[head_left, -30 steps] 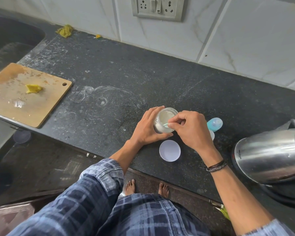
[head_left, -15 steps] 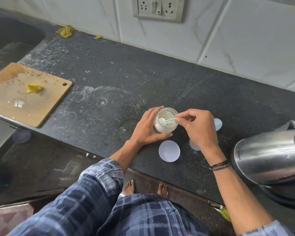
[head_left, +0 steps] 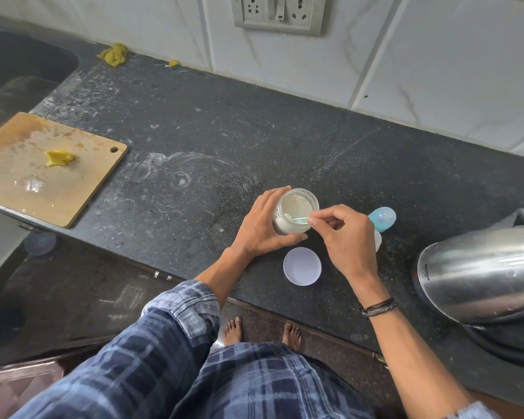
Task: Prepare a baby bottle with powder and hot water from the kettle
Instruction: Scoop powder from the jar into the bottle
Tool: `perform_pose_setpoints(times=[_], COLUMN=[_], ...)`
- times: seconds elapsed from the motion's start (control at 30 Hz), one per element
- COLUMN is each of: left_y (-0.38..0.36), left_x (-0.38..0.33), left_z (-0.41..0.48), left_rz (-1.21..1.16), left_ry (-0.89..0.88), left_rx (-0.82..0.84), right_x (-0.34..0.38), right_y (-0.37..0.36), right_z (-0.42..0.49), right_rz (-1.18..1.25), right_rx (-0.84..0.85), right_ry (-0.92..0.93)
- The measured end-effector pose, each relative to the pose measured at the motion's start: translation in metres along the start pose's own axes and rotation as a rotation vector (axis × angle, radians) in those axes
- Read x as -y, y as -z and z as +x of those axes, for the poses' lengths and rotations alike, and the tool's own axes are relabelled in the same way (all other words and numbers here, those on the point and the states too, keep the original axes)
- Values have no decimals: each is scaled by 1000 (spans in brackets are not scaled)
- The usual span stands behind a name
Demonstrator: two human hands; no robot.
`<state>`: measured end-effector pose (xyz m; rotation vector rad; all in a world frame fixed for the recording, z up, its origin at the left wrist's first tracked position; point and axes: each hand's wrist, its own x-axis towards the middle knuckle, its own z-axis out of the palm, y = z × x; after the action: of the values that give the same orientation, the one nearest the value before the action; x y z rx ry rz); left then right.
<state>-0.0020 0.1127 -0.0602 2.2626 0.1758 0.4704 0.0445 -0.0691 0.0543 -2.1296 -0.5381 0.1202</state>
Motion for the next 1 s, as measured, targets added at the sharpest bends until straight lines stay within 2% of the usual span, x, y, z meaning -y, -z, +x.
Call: perform_pose_setpoints(times=[0.17,0.3,0.5,0.83,1.0], left_y=[0,0,1,1,1], left_x=[0,0,0,1,0], left_z=[1,0,0,3,4], left_rz=[-3,-8,-12,-59,-82], left_ry=[7,2,12,84,117], left_rx=[3,3,3,-16,-1], right_x=[6,4,-2,-14,-11], right_y=[0,-3,-6,-3,3], right_z=[3,1,1,2,4], right_rz=[-12,2,209,605,747], right_rx=[-61,-47,-107,-201,-227], right_ry=[55,26,-117,-509,-554])
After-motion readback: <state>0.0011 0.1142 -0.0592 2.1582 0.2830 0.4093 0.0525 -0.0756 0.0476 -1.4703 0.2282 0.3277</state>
